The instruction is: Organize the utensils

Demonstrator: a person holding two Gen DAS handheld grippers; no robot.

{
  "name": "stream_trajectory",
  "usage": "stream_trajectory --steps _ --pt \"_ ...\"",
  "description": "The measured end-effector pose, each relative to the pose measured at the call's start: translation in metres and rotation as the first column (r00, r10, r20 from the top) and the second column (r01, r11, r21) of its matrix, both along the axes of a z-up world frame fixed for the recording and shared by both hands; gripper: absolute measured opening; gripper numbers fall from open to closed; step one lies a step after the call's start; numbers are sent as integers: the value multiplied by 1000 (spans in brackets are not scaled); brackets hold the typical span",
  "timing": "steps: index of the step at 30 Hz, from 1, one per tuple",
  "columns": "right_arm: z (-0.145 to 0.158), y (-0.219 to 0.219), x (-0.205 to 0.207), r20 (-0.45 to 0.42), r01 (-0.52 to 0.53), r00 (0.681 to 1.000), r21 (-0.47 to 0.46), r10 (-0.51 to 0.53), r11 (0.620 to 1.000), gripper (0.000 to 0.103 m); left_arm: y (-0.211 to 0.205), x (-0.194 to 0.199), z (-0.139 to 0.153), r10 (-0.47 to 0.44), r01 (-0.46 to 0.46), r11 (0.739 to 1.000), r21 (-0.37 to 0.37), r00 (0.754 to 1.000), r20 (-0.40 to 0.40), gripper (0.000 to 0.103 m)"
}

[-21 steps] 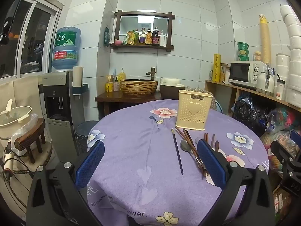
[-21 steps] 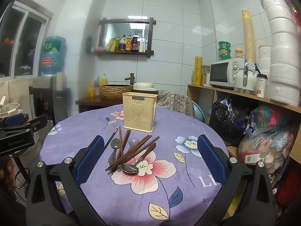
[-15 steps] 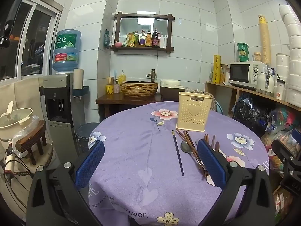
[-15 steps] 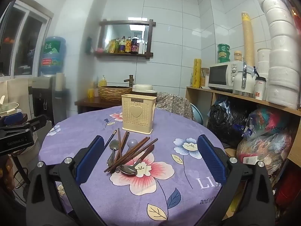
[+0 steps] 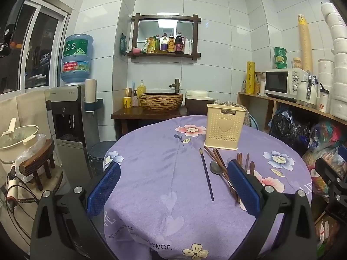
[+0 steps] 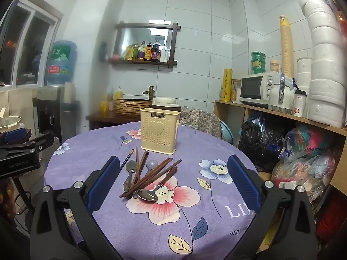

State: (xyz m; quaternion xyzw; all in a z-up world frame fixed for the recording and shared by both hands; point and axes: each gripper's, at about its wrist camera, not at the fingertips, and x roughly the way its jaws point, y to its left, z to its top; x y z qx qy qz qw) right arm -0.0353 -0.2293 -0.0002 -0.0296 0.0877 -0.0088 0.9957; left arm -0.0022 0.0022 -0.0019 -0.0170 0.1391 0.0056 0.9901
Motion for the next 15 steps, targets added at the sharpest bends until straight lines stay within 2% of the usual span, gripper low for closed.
stream_trajectory --steps 15 --pt "4 -1 -2 4 1 1000 -8 -1 1000 97 0 0 2 0 0 1000 3 1000 0 98"
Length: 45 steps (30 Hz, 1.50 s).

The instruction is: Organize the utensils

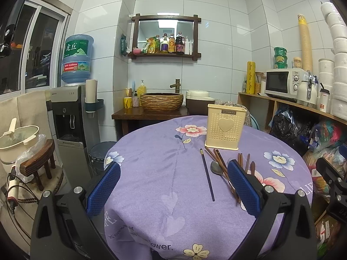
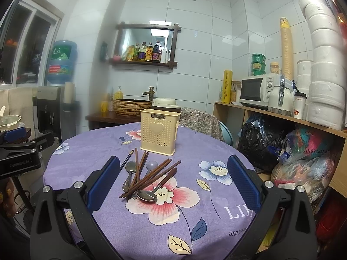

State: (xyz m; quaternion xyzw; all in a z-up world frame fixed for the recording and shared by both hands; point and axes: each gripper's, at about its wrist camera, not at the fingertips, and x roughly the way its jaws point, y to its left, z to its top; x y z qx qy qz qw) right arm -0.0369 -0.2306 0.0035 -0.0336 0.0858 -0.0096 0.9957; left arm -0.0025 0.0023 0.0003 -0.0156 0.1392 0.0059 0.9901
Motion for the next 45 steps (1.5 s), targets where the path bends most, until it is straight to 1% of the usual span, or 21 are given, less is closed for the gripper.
stream_trajectory --steps 33,45 --pt "-1 -2 3 -10 -1 1000 -4 1 1000 97 2 3 -3 15 -15 1000 11 1000 -9 98" --pt "-6 -1 8 -12 0 1000 -11 0 1000 98 1 3 -2 20 -20 1000 18 1000 -16 98"
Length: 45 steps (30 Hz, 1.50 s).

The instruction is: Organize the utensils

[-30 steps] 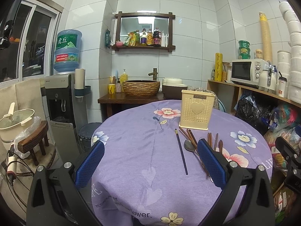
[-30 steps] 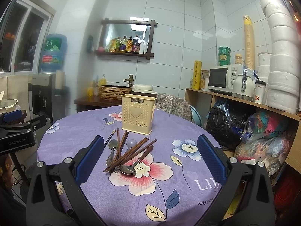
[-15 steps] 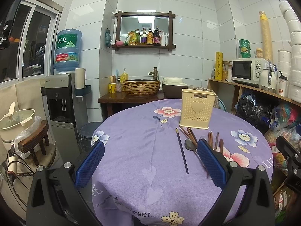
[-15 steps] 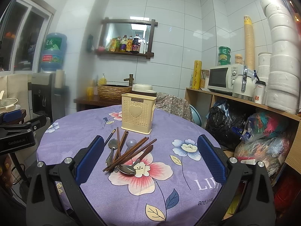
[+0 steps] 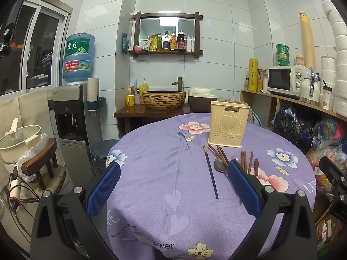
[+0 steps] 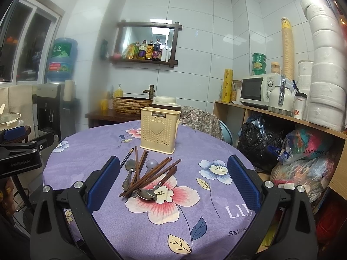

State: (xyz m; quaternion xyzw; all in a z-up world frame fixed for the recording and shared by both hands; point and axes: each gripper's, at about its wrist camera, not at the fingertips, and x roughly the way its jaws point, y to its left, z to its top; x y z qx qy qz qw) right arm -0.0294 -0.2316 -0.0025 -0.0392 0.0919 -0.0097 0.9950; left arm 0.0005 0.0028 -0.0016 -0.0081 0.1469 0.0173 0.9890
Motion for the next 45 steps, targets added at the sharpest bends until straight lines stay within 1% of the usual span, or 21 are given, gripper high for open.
stream_trajectory --steps 20,23,26,28,31,36,39,42,45 --pt "-5 2 2 -16 4 1000 -9 -4 1000 97 2 5 -1 2 -2 1000 2 1000 -16 98" --pt "-6 2 4 -28 3 1000 -6 -3 1000 97 2 8 -3 3 -3 1000 6 1000 -20 98" --pt "-9 3 10 -47 5 999 -17 -6 1000 97 5 13 -5 23 -23 1000 6 999 -32 98" --pt "-11 4 18 -74 4 997 -31 -7 1000 97 5 17 -7 31 -30 999 14 999 -44 98" --pt "-15 4 31 -121 17 992 -47 -23 999 98 6 25 -10 -1 1 1000 -1 997 -77 98" --pt "-21 -2 56 -187 24 982 -26 -29 999 98 8 47 -17 -31 29 999 -22 991 -129 98" --pt "-27 -7 81 -252 34 967 -20 -38 999 98 7 65 -21 -50 49 999 -7 987 -156 98" --pt "-34 -13 109 -332 22 943 -14 -26 1000 97 6 89 -23 -97 94 995 -24 977 -192 98" --pt "-38 -19 133 -370 -4 929 7 7 1000 97 5 112 -24 -128 127 992 -17 968 -214 98"
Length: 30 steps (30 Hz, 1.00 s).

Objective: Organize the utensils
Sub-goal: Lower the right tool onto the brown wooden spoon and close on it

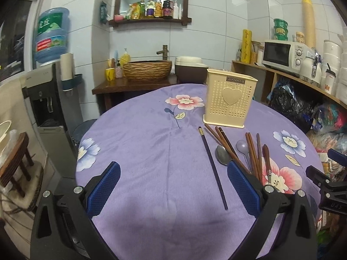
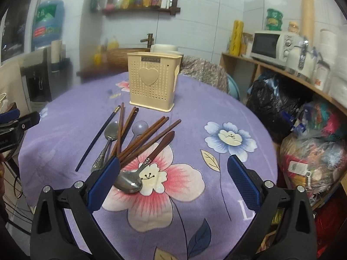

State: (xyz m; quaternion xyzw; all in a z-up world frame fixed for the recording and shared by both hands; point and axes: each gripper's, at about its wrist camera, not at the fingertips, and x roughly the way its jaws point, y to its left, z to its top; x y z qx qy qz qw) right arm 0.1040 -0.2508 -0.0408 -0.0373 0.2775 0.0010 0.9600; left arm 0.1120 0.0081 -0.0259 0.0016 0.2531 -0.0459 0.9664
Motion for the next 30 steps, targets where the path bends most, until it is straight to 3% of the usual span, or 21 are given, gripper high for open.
stream_trajectory --steps 6,12,14,16,18,23,30 --pt "-2 -20 46 -95 -18 995 104 28 994 97 -5 43 0 -29 32 999 27 996 -79 98" --pt "-7 -34 87 -175 33 984 126 -10 991 97 -2 79 0 -31 30 999 -12 985 -171 96" --pt "-12 -37 100 -209 37 978 144 -6 989 90 -3 95 -4 -37 36 999 -8 976 -216 87" --pt "-18 -39 110 -247 54 969 164 -12 985 77 -5 106 -10 -45 43 999 -13 966 -255 76" --pt "-23 -35 116 -268 56 963 180 -6 982 69 -7 112 -14 -45 39 999 -27 956 -289 72" --pt "-34 -18 127 -307 59 952 196 5 979 56 -15 117 -19 -38 34 999 -20 956 -293 67" --pt "-52 -5 143 -361 124 931 168 -56 978 38 -22 119 -25 -43 44 999 -3 952 -304 66"
